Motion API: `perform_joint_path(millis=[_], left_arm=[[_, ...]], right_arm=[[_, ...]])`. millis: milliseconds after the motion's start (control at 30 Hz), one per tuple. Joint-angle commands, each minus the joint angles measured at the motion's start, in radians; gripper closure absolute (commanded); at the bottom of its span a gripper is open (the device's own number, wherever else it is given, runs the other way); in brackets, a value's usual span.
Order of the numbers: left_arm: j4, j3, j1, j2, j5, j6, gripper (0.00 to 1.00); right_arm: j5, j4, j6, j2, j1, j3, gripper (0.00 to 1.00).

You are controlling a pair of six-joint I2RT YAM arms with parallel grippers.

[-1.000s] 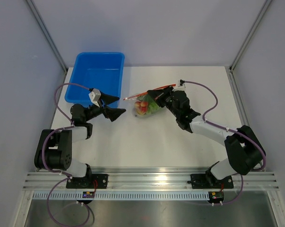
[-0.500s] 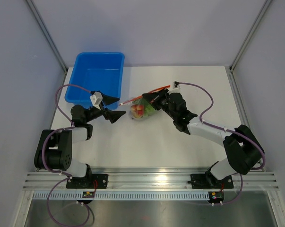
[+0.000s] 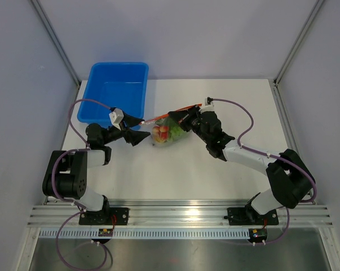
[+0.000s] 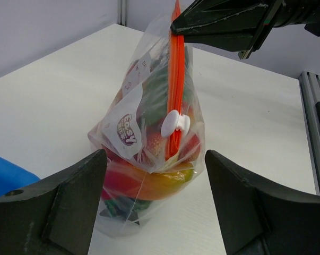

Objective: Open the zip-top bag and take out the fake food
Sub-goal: Pick up the zipper food storage bag at the corner of the board.

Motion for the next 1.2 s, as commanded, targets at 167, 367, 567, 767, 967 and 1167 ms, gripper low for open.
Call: perform_joint_path(millis=[167,367,567,767,967,1167], left_arm=[[0.383,0.04,0.001,0.004,0.04,-0.005,0.36],[0.383,0.04,0.008,-0.017,0.031,-0.028,0.43],[0.383,0.04,0.008,-0.031,0.034,-0.04,0.51],[0.383,0.058,0.008,-0.024,0.052,-0.071,0.78],[0.383,0.074,0.011,-0.028,0.069,-0.107,1.0],[0.381,0.092,0.03,-0.025,0.072,-0.153,1.0]], right_arm=[[-0.009,0.13,0.026,-0.019,0.01,0.021,1.0],[-0.014,0.14,0.031,-0.008,0.01,0.02,1.0],[-0.016,0.147,0.032,0.012,0.02,0.026,1.0],[-0.006,0.15,0.029,0.018,0.025,0.026,1.0],[0.0,0.15,0.023,0.014,0.025,0.023,1.0],[0.03,0.122,0.005,-0.008,0.025,0.021,1.0]])
